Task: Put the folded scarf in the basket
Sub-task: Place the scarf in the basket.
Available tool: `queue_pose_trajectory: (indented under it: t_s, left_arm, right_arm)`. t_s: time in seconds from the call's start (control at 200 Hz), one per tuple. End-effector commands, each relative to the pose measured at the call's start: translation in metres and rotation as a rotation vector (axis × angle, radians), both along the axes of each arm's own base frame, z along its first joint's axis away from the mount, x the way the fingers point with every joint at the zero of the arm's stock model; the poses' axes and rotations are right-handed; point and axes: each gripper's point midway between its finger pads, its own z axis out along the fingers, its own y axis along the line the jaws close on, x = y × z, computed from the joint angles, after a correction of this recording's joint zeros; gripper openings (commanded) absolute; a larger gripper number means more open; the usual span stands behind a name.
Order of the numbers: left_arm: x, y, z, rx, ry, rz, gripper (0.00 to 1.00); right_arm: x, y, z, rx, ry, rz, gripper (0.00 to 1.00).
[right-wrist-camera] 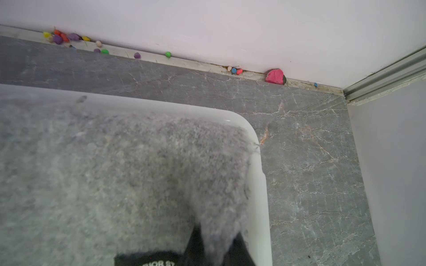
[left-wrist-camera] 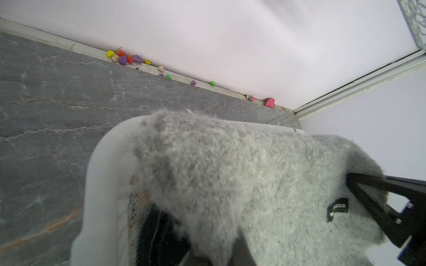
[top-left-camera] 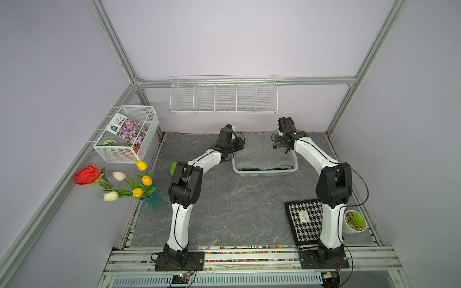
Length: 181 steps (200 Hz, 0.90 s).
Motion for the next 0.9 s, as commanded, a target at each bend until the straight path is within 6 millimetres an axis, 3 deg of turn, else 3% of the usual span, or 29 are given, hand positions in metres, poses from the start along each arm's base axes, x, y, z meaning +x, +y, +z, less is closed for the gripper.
queue_pose_trajectory:
  t_s: [0.0,0.11,0.21,0.45,0.61,0.67,0.74,0.9]
  left_arm:
    - [0.01,-0.002,0.001,-0.013,-0.022,-0.008,0.1]
    - [0.011,-0.002,-0.006,-0.016,-0.008,-0.014,0.14]
    - [0.01,-0.001,-0.013,-0.023,-0.002,-0.008,0.2]
    - [0.008,0.001,-0.019,-0.024,0.006,-0.007,0.31]
    - [0.003,0.004,-0.031,-0.018,0.021,-0.003,0.31]
    - [0.002,0.006,-0.035,-0.022,0.025,0.004,0.32]
    - [-0.001,0.007,-0.035,-0.021,0.029,0.001,0.34]
    - [-0.004,0.007,-0.01,-0.018,-0.018,-0.021,0.41]
  right_arm:
    - [0.015,-0.011,0.002,-0.047,-0.035,-0.028,0.08]
    - [0.02,-0.014,-0.013,-0.064,-0.013,-0.033,0.29]
    - [0.025,-0.021,-0.024,-0.074,-0.002,-0.048,0.39]
    - [0.023,-0.032,-0.036,-0.055,0.016,-0.079,0.44]
    - [0.014,-0.032,-0.051,-0.053,0.037,-0.061,0.47]
    - [0.013,-0.03,-0.049,-0.049,0.023,-0.046,0.48]
    - [0.012,-0.033,-0.034,-0.068,0.011,-0.042,0.51]
    - [0.0,-0.037,-0.006,-0.023,-0.05,-0.089,0.55]
